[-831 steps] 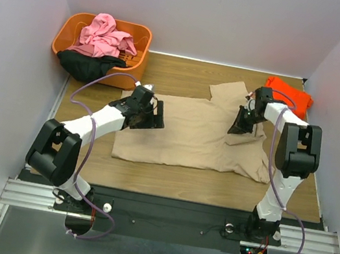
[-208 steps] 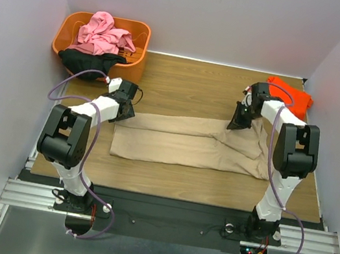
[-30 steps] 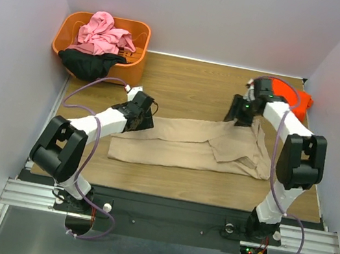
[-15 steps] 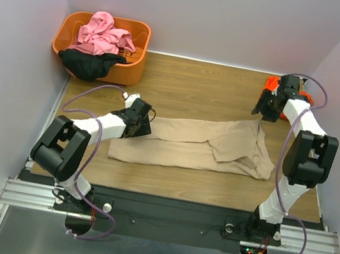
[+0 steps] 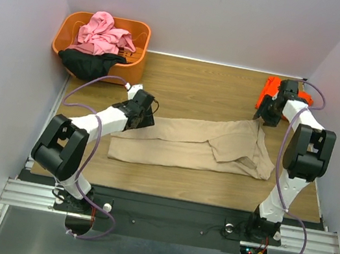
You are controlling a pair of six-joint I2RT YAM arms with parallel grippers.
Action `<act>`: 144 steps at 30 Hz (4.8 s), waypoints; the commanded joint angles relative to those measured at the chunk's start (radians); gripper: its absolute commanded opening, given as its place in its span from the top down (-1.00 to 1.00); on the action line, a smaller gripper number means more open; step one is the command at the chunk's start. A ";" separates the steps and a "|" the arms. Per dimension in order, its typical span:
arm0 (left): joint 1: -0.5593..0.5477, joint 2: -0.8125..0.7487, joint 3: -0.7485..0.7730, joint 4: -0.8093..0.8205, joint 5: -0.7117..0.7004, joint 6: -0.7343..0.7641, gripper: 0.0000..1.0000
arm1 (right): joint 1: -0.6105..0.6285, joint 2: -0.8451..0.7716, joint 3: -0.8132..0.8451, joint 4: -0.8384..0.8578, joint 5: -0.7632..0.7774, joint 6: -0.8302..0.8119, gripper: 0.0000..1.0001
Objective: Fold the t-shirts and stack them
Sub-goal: Fold the tshirt
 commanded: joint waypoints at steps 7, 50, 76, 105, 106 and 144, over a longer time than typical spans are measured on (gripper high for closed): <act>0.046 0.105 0.063 0.015 -0.036 0.051 -0.29 | -0.004 0.003 0.007 0.081 0.012 0.002 -0.11; 0.096 0.107 -0.084 0.065 -0.011 0.005 -0.19 | -0.050 0.000 -0.067 0.101 0.133 0.089 0.99; 0.095 0.064 0.065 -0.021 -0.071 0.065 -0.39 | -0.148 -0.162 -0.091 0.099 -0.029 0.086 0.00; -0.017 0.132 -0.003 0.094 0.124 0.141 -0.70 | 0.105 -0.034 -0.245 0.081 -0.079 0.091 -0.03; -0.023 0.130 -0.009 0.091 0.127 0.141 -0.70 | 0.108 0.003 -0.231 0.081 -0.079 0.091 -0.03; -0.270 -0.140 0.066 -0.236 0.053 0.014 -0.75 | 0.243 0.265 0.356 0.007 -0.165 0.088 -0.07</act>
